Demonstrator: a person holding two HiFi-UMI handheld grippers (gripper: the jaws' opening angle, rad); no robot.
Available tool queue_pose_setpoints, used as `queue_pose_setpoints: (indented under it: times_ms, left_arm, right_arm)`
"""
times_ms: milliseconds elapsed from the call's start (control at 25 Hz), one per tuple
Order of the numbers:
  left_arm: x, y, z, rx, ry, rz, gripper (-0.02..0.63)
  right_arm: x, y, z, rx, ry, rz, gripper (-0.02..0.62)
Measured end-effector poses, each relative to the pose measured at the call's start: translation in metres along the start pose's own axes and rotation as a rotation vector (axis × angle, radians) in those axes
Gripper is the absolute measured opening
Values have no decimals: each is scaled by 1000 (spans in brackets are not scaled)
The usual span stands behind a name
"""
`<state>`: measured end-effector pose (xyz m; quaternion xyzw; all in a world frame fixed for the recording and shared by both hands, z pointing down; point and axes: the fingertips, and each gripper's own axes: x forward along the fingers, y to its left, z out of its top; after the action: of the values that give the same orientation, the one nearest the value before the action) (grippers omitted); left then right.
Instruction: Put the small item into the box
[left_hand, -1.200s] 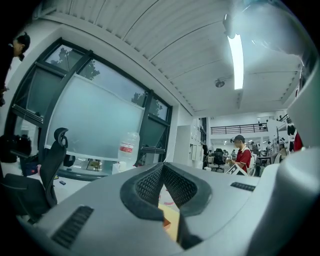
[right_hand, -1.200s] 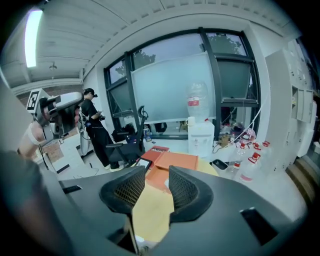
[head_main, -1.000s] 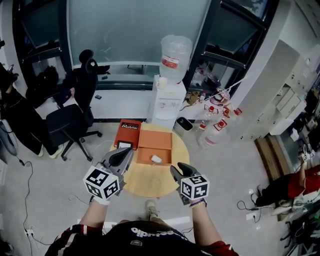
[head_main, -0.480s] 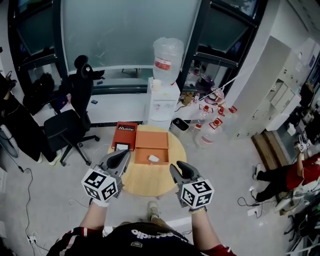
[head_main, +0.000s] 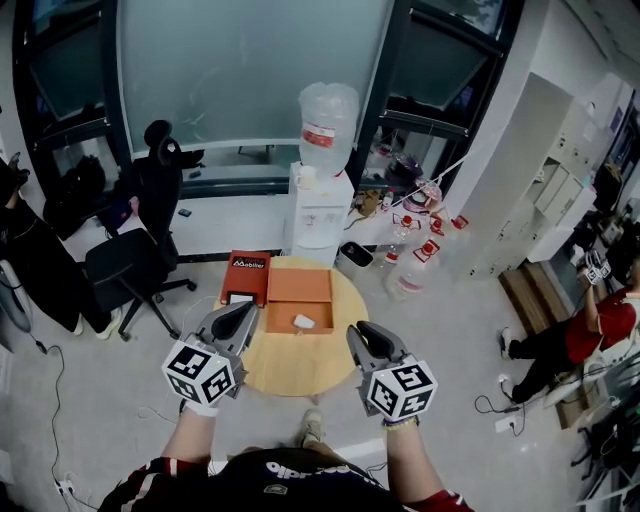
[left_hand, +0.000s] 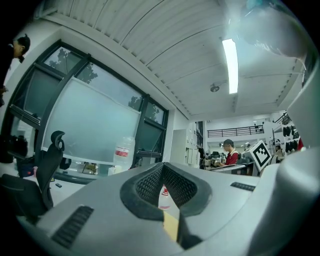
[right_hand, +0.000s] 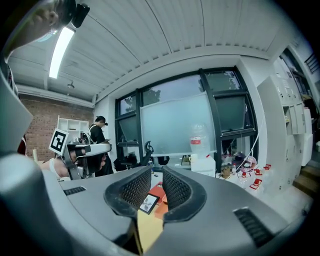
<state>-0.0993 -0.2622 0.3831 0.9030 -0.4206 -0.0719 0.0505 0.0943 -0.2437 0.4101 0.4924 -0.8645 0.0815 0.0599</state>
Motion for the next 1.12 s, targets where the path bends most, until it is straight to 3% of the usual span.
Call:
queue_pose_setpoints:
  times_ms: [680, 1120]
  left_arm:
    - [-1, -7, 5, 29, 6, -15, 17]
    - [0, -3, 12, 30, -1, -15, 16]
  right_arm:
    - [-22, -17, 22, -30, -92, -143, 60]
    - [-25, -18, 29, -23, -108, -155, 48]
